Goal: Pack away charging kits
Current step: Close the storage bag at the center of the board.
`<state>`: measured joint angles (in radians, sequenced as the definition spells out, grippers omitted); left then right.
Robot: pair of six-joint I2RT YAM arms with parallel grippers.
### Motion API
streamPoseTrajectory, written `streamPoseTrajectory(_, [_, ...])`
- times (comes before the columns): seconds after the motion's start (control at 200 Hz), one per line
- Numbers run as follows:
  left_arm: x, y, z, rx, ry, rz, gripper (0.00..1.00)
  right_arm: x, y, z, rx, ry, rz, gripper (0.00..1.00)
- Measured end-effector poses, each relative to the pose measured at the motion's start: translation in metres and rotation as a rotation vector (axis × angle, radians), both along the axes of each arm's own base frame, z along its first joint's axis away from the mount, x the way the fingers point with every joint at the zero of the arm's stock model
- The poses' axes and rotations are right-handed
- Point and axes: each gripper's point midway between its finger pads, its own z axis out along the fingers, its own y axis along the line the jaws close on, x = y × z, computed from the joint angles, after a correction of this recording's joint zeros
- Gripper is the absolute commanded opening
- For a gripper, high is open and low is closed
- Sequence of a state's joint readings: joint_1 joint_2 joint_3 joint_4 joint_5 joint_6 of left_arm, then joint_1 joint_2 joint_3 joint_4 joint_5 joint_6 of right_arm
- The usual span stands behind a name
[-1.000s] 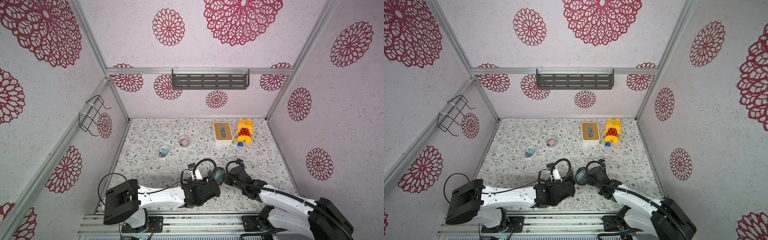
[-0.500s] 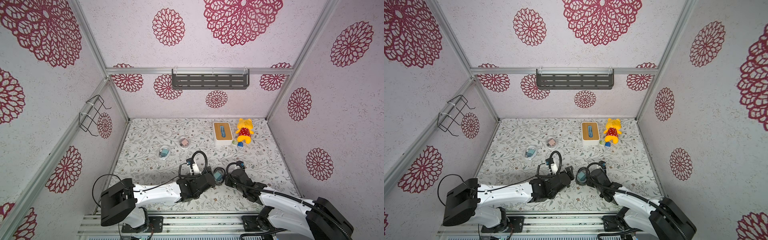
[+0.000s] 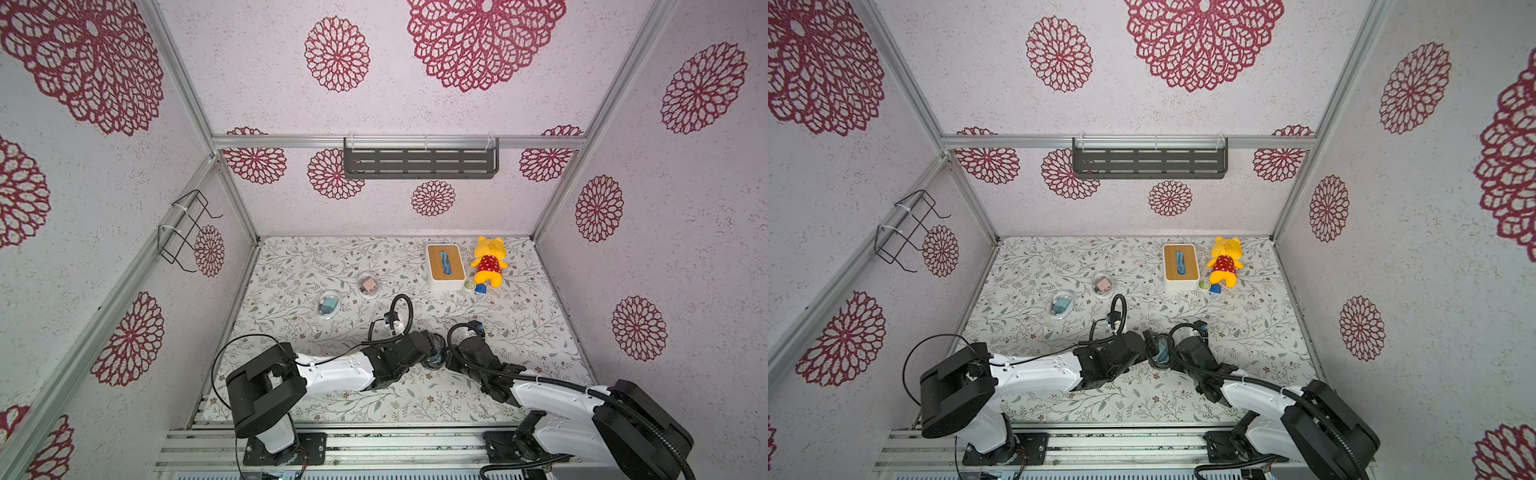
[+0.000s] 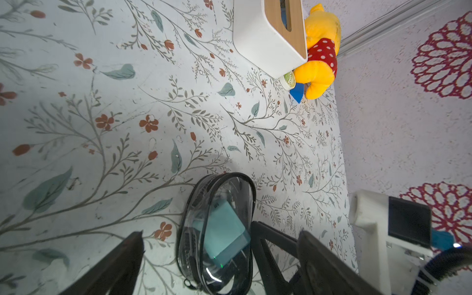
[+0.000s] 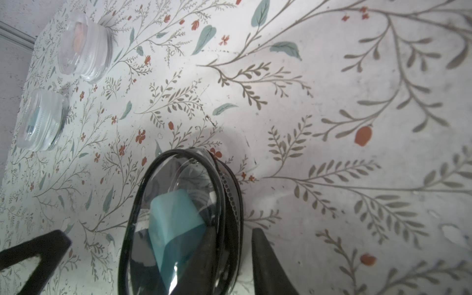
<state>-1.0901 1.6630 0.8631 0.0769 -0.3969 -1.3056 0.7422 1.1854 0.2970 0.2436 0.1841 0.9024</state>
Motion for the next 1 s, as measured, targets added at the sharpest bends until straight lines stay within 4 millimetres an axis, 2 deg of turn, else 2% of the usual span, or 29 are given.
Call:
streamPoseTrajectory(0.38, [0.008, -0.008, -0.037, -0.024, 0.102, -0.026, 0.99, 0.001, 0.002, -0.002, 0.043, -0.024, 0.010, 0.15])
streamPoseTrajectory(0.735, [0.020, -0.019, -0.027, -0.132, 0.110, -0.057, 1.00, 0.005, -0.003, -0.005, 0.061, -0.039, -0.009, 0.14])
streamPoseTrajectory(0.906, [0.026, -0.016, -0.042, -0.157, 0.138, -0.059, 1.00, 0.005, -0.004, -0.006, 0.061, -0.039, -0.012, 0.15])
streamPoseTrajectory(1.001, [0.030, -0.022, -0.041, -0.189, 0.135, -0.074, 0.99, 0.005, -0.004, -0.007, 0.062, -0.040, -0.012, 0.15])
